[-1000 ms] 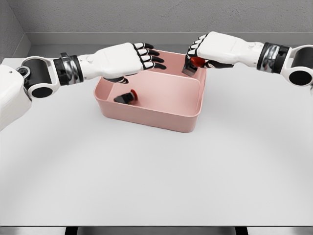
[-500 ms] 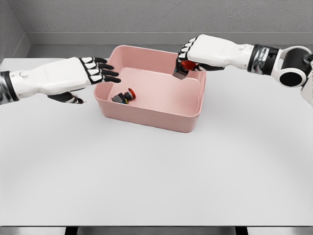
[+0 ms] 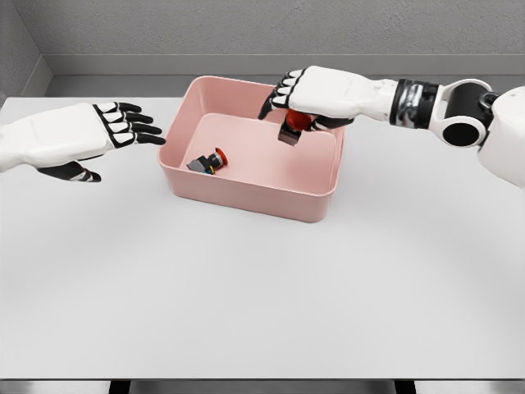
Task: Put the industrial switch in the basket with both arms
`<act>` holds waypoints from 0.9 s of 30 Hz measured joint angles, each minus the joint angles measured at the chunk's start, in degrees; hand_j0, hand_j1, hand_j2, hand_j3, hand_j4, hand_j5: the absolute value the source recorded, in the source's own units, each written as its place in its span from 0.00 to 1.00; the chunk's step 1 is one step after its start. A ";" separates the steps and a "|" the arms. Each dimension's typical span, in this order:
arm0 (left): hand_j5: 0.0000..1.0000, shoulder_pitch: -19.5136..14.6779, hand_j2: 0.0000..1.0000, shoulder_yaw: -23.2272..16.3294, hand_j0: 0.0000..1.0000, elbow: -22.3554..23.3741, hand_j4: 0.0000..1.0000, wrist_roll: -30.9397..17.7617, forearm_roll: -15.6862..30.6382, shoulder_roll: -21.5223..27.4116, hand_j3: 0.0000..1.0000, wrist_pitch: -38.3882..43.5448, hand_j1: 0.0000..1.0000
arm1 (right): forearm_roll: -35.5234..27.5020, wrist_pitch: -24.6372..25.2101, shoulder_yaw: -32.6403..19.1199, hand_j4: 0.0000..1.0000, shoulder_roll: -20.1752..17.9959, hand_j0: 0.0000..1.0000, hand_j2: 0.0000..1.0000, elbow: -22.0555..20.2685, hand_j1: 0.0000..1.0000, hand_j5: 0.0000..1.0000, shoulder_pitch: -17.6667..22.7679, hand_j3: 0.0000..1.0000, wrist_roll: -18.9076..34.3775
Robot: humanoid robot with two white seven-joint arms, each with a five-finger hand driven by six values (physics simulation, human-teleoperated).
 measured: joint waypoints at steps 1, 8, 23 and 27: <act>1.00 -0.09 1.00 0.02 1.00 -0.02 1.00 0.00 0.02 -0.17 1.00 0.00 1.00 | 0.02 0.00 -0.01 1.00 0.11 1.00 1.00 -0.02 1.00 1.00 0.00 1.00 0.00; 1.00 0.00 1.00 -0.05 1.00 -0.07 1.00 0.00 0.06 -0.98 1.00 0.00 1.00 | 0.06 0.00 -0.08 1.00 2.55 1.00 1.00 0.20 1.00 1.00 -0.18 1.00 0.04; 1.00 0.00 1.00 -0.08 1.00 -0.08 1.00 0.11 0.15 -1.61 1.00 0.00 1.00 | -1.02 0.00 -3.30 1.00 -8.52 1.00 1.00 0.71 1.00 1.00 1.23 1.00 -0.45; 1.00 0.00 1.00 -0.08 1.00 -0.06 1.00 0.18 0.16 -1.60 1.00 0.00 1.00 | -2.24 0.00 -3.54 1.00 -15.40 1.00 1.00 1.18 1.00 1.00 5.10 1.00 -0.59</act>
